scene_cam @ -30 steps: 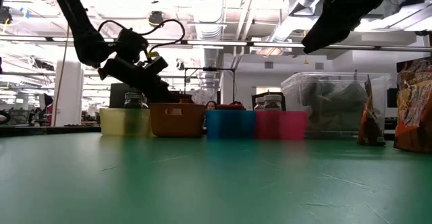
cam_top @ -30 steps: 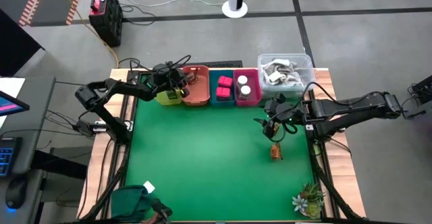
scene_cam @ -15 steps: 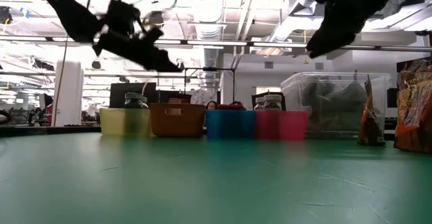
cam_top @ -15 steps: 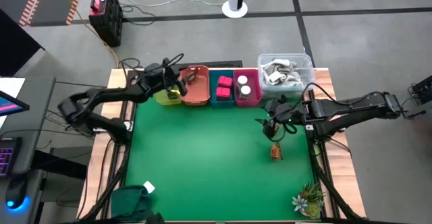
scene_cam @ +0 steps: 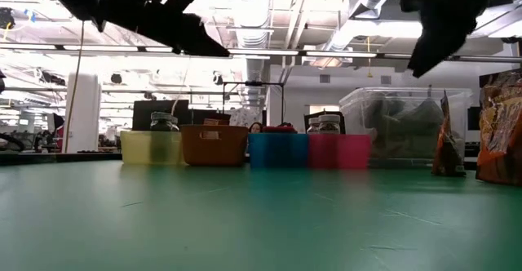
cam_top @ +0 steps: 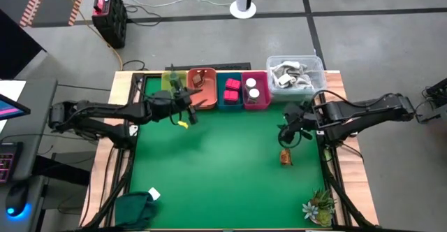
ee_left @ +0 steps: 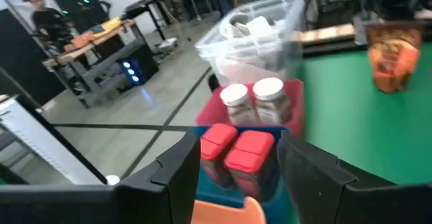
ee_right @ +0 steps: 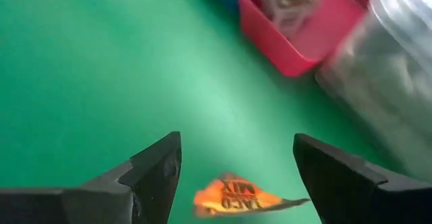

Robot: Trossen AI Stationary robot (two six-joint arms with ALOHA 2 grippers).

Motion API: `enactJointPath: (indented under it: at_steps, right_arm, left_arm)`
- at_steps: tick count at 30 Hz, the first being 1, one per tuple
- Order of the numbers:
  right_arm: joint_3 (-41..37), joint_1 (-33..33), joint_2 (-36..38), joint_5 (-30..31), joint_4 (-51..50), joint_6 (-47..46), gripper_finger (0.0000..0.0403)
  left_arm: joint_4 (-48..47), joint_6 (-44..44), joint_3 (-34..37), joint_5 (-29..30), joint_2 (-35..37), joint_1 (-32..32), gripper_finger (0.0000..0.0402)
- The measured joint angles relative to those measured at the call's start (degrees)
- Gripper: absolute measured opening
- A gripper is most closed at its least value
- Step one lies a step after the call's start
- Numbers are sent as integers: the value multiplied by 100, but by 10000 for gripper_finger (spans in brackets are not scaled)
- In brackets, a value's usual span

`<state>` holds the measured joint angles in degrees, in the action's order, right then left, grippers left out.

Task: Sort spices by type
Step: Put the top orange seasoning bag into the orange bin

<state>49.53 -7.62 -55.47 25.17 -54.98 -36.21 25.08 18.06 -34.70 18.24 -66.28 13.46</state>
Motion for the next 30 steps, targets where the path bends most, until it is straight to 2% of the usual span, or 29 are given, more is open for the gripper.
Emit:
enactJointPath:
  at_steps: [7,10,17,21,24,27,30]
  right_arm:
    - [428,-234,-2,-364,-997,2951,310]
    - [447,-238,-2,-373,-1085,3787,310]
    - [447,-238,-316,-409,-1596,3987,282]
    - [447,-236,-693,-411,-1721,3976,262]
    - [447,-167,-1028,-411,-1723,4084,247]
    - [407,-28,-1360,-418,-1723,4267,224]
    - [368,109,-1655,-420,-1739,4479,187]
  left_arm:
    - [-551,7,0,26,-3,-387,188]
    - [-710,48,0,31,-4,-456,188]
    - [-817,-317,0,32,-2,-599,188]
    - [-751,-301,0,31,-2,-708,188]
    - [-466,-601,0,33,-8,-804,188]
    - [49,-850,-79,46,14,-1018,188]
    - [89,-719,-297,50,182,-1305,188]
